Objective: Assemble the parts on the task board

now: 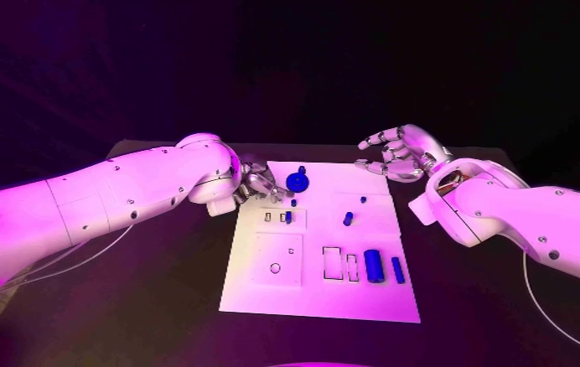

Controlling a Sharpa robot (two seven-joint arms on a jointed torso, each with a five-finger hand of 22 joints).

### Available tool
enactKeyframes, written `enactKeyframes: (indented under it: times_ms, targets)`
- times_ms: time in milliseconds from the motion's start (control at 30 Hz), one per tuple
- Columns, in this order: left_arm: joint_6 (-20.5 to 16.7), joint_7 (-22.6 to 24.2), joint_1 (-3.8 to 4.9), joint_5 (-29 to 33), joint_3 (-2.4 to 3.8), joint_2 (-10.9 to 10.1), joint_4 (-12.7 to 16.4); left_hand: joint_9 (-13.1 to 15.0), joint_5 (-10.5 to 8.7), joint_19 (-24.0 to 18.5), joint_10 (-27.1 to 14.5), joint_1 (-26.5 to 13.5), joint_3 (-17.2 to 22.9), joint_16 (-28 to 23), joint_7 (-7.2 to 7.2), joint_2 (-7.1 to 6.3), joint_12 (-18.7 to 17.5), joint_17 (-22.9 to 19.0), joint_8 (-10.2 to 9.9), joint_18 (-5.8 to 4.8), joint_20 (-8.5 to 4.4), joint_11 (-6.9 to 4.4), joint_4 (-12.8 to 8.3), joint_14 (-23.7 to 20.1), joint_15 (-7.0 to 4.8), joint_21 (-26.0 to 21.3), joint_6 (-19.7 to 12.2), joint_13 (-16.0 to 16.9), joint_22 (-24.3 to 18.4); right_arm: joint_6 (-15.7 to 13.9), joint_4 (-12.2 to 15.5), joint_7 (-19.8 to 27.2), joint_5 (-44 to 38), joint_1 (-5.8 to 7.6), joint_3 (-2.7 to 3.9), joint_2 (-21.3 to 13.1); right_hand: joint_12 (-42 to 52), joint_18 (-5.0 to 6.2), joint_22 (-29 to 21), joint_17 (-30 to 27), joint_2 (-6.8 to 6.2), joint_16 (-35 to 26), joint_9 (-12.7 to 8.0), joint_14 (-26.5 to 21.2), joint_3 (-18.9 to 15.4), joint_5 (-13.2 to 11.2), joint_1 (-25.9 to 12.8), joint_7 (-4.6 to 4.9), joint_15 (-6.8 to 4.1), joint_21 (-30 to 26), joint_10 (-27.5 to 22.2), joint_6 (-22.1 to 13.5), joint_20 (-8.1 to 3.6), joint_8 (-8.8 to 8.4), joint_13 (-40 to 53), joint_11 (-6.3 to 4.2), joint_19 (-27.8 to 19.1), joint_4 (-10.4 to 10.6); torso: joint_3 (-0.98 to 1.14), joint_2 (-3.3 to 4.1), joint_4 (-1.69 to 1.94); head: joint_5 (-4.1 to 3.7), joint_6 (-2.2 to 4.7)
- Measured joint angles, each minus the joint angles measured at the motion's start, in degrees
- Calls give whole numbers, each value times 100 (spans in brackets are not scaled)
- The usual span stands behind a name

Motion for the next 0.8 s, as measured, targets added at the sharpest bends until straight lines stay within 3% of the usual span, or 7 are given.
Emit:
enactKeyframes:
  times_ms: [500,800]
  targets:
    - [254,-131,7,-243,-146,308,-181,6,-1,20,-1,-23,-33,22,0,23,-1,-1,0,0,-21,1,0,0,0,21,0,-19,27,51,-104,-21,-7,2,-1,36,0,0,-1,-1,0,0,0,0,0,0,0,0,0,0,0,0,0,0,0,0,0,0,-11,15,-7,-16,-8]
    - [329,-155,7,-265,-183,361,-239,26,-1,20,-1,11,-33,22,0,56,-1,-1,0,0,-20,1,0,0,1,21,0,-7,40,61,-123,-31,-28,3,-1,46,0,0,-2,-2,0,0,1,0,0,0,0,0,0,0,-6,0,0,0,-1,-7,0,0,-14,16,-3,-41,-42]
